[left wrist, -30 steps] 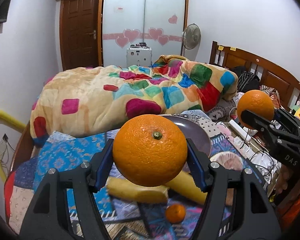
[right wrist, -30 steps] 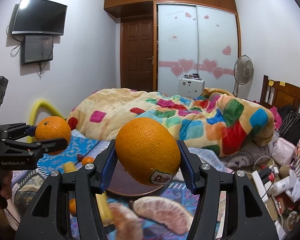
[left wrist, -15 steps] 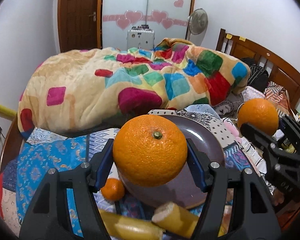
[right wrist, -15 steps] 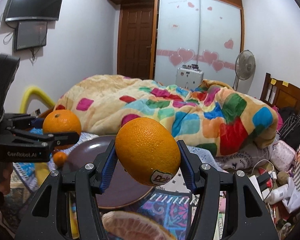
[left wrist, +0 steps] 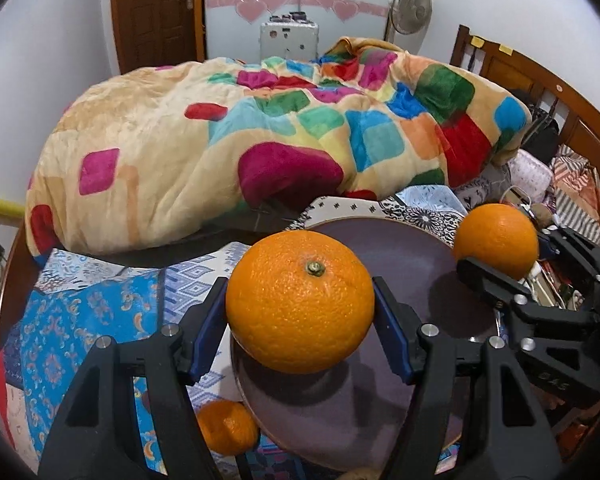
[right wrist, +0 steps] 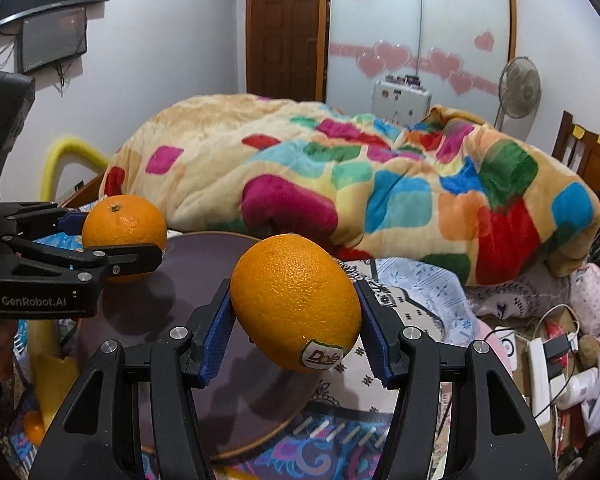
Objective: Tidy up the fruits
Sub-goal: 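Carry both oranges over the brown plate and release them onto it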
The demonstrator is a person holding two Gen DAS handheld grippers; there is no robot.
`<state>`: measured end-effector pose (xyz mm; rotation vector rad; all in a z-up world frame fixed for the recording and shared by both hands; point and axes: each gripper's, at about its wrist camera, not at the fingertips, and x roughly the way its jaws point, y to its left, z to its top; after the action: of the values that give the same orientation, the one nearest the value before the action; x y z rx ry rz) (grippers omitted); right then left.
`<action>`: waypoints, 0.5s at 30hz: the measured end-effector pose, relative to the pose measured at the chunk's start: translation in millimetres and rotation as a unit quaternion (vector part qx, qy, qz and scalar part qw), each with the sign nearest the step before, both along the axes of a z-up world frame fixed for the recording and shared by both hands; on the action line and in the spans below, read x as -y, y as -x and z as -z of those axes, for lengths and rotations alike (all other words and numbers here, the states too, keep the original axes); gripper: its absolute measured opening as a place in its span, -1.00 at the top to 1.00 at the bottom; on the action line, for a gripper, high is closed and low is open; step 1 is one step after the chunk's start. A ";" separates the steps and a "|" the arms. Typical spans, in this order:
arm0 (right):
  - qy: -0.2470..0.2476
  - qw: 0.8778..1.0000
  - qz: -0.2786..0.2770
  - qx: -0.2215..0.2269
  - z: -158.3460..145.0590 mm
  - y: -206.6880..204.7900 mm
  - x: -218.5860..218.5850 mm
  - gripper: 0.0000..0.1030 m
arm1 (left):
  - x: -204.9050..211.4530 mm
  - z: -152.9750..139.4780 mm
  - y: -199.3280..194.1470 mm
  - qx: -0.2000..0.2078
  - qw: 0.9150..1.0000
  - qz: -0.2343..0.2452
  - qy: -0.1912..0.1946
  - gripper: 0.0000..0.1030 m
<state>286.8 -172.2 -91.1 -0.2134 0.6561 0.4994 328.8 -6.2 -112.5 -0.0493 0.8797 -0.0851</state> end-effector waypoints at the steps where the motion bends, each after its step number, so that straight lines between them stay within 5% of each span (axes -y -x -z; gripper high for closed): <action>1: 0.002 1.000 0.002 -0.004 2.1 -1.7 -1.1 -0.06 | 0.4 1.5 -2.4 -0.007 1.000 0.004 0.004 -0.32; 15: 0.054 0.997 -0.030 -0.053 17.9 -15.2 -20.9 -0.09 | 1.7 20.4 -20.7 -0.065 0.998 0.012 0.023 -0.33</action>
<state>302.0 -151.3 -109.0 -0.3101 0.7832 0.5368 349.5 -7.9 -133.0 -0.0887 1.0081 -0.1252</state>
